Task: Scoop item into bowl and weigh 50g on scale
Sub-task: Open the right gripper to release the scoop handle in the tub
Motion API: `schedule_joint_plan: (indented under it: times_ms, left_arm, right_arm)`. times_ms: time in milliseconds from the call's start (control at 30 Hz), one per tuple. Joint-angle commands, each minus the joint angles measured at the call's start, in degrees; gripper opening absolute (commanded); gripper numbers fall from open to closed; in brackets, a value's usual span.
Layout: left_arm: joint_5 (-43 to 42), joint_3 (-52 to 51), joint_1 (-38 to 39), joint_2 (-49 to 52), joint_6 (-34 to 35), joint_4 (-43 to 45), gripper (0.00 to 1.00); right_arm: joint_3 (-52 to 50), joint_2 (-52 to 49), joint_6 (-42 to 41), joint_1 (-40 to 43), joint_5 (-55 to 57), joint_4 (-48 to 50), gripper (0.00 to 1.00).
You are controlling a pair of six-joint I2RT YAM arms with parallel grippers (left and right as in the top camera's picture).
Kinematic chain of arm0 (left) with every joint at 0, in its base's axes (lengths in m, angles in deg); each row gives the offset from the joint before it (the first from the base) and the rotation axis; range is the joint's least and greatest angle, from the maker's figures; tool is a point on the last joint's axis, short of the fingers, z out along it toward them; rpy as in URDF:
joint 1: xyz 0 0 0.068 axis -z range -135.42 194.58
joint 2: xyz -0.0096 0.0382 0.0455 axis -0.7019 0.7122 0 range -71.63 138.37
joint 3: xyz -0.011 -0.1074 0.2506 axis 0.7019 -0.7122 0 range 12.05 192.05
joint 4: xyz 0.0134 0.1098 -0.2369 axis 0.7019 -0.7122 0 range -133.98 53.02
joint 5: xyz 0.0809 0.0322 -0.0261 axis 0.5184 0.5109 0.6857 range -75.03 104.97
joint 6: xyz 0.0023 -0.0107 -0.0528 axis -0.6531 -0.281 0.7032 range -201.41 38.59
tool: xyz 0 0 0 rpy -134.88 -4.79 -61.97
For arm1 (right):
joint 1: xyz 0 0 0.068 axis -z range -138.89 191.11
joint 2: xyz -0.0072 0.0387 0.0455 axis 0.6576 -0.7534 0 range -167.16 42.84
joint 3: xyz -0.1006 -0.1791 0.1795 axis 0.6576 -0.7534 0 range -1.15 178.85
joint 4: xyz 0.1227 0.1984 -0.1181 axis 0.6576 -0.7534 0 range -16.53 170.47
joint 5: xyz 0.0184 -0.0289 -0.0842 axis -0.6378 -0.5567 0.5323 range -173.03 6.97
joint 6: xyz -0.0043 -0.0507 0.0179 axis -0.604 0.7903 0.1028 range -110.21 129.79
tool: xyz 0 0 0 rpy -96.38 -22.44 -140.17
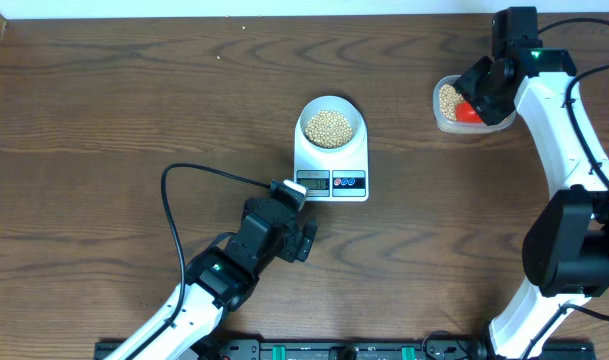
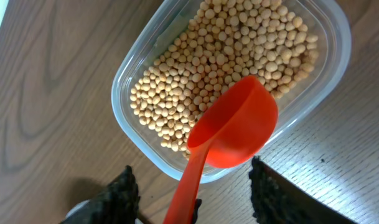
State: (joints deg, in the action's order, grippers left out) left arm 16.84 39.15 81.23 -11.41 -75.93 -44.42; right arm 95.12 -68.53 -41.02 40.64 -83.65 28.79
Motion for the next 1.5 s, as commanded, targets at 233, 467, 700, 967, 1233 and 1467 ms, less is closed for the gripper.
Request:
schedule_joint_plan:
  times_ms: [233,467,700,967,1233,1467]
  left_arm:
    - [1.2,1.2,0.0,-0.4,-1.0,0.0,0.88]
    - [1.1,1.2,0.0,-0.4,-1.0,0.0,0.88]
    - [1.2,1.2,0.0,-0.4,-1.0,0.0,0.88]
    - [1.2,1.2,0.0,-0.4,-1.0,0.0,0.88]
    - [1.2,1.2,0.0,-0.4,-1.0,0.0,0.88]
    - [1.2,1.2,0.0,-0.4,-1.0,0.0,0.88]
  right_arm:
    - [-0.4,1.1,6.9,2.9,-6.3,-0.2,0.68]
    - [-0.4,1.1,13.7,4.5,-8.6,-1.0,0.73]
    - [-0.4,1.1,19.3,6.1,-8.6,-3.7,0.80]
    - [-0.4,1.1,20.3,7.2,-8.6,-4.4,0.80]
    - [-0.4,1.1,25.7,7.3,-11.4,-3.8,0.79]
    - [-0.4,1.1,35.3,7.3,-26.8,1.8,0.75]
